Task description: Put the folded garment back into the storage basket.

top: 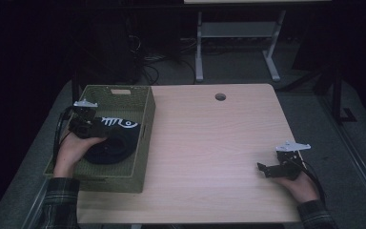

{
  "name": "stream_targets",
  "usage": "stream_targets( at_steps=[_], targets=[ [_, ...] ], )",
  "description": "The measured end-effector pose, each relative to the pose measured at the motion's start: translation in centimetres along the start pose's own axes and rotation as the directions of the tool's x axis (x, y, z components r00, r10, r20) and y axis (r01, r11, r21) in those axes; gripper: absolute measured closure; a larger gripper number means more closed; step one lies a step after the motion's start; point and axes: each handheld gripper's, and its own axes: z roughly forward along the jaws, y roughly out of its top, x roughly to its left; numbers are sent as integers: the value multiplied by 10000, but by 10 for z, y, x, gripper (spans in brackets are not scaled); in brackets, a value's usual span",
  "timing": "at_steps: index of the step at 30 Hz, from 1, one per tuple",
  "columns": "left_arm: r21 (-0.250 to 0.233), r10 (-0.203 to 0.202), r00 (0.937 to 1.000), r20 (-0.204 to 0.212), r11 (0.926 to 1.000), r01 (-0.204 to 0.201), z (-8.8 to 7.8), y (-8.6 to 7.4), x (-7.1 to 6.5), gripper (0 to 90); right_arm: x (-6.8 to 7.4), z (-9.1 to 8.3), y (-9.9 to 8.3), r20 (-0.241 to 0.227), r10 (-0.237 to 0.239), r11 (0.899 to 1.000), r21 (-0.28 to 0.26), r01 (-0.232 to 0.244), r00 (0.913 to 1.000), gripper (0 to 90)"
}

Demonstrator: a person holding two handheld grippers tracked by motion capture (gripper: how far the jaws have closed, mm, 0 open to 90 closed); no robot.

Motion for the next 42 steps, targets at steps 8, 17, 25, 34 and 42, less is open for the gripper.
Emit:
stream_targets(
  at_steps=[8,17,25,34,42],
  targets=[
    [-384,163,9993,343,9991,-150,2,13,-22,129,0,0,0,1,0,10000,0,0,10000,27],
    [-977,471,9955,821,9944,-390,7,27,-53,130,0,0,0,1,-2,10000,-1,2,10000,27],
    [-1202,888,9864,1381,9901,-723,19,36,-90,133,0,0,0,-1,2,10000,-1,-2,10000,27],
    [-1057,1450,9704,1931,9863,-1263,42,35,-132,135,0,0,0,-1,3,10000,-1,-3,10000,27],
    [-1021,1874,9575,2191,9804,-1685,64,27,-164,137,0,0,0,0,5,10000,-1,-5,10000,27]
  ],
)
